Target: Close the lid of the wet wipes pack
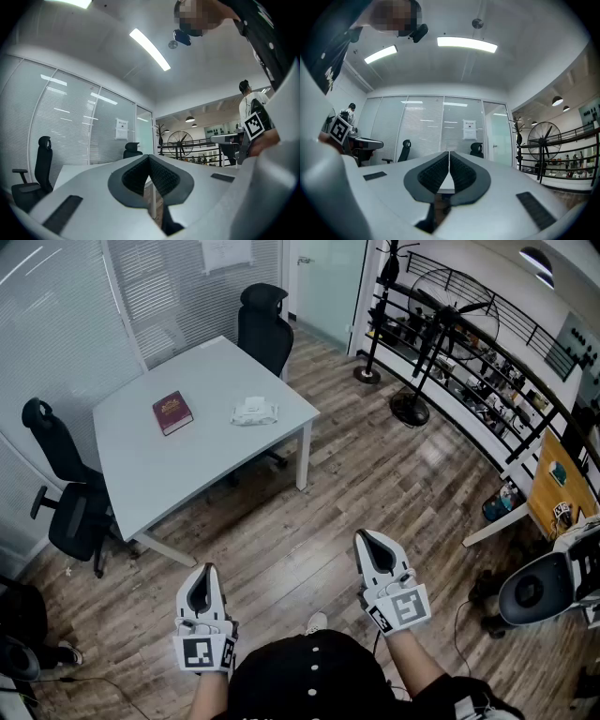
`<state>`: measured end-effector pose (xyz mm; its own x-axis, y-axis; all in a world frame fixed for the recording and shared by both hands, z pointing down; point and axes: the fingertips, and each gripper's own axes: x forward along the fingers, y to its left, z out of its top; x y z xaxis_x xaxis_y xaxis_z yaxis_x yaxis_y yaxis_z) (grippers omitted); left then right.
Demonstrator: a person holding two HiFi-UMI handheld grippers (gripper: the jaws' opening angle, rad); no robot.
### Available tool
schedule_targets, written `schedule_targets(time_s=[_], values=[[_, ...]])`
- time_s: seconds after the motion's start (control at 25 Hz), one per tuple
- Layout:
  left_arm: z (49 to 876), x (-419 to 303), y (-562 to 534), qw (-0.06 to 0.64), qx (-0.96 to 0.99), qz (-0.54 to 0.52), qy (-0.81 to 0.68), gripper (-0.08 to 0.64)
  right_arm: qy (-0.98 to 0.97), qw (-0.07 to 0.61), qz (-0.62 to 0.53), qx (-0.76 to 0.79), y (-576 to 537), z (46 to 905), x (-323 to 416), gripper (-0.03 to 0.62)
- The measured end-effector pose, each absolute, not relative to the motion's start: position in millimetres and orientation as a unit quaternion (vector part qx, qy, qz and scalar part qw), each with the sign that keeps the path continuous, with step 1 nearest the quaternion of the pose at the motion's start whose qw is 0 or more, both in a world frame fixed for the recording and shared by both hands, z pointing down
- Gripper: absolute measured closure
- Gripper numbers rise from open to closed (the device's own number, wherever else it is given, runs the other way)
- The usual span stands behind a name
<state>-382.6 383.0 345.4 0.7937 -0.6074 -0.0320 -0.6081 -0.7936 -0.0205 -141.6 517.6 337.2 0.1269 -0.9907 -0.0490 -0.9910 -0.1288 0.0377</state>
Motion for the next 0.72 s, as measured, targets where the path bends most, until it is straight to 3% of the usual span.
schedule_targets(time_s=[0.48,0.72], values=[[343.4,-376.1,378.1,0.021,-0.947,0.014,0.32,0.552,0.663,-0.015,0.034,-0.748,502.1,343.0,-134.0,0.56],[346.2,-374.6,379.9,0.02,-0.948,0.014,0.318,0.553,0.664,0.036,0.036,-0.746,509.1,339.5,-133.2,0.558]])
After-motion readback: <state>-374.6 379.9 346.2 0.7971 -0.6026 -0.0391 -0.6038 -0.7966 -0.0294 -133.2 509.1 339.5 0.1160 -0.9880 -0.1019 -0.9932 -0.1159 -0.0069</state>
